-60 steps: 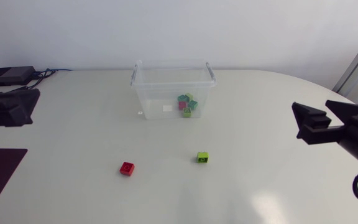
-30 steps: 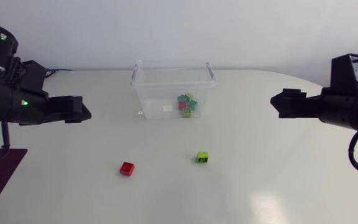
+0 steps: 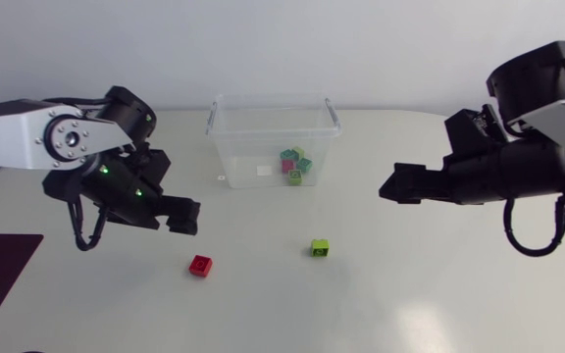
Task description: Place the duplo bricks in the container
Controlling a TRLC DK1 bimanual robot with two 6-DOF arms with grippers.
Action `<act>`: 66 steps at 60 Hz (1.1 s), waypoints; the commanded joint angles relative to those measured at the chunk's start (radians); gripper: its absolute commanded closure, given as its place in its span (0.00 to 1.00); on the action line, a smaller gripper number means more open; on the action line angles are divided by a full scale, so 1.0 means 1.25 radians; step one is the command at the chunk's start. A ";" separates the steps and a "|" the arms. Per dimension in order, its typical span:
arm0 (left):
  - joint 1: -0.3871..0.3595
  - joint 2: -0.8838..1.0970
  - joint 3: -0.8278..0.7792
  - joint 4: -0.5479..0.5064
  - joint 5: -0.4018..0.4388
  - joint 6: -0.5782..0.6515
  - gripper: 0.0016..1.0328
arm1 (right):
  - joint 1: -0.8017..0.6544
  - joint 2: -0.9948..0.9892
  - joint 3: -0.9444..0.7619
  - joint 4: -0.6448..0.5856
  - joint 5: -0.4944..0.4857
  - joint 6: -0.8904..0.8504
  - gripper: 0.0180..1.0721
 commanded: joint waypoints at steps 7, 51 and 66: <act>-0.044 0.106 -0.008 0.021 -0.044 0.010 0.07 | 0.033 0.083 0.025 -0.012 -0.009 0.013 0.05; -0.125 0.275 -0.025 0.092 -0.097 0.008 0.48 | 0.130 0.298 0.009 0.074 0.029 0.011 0.05; -0.134 0.243 -0.043 0.120 -0.097 0.013 0.76 | 0.201 0.378 0.048 0.081 0.079 0.044 0.05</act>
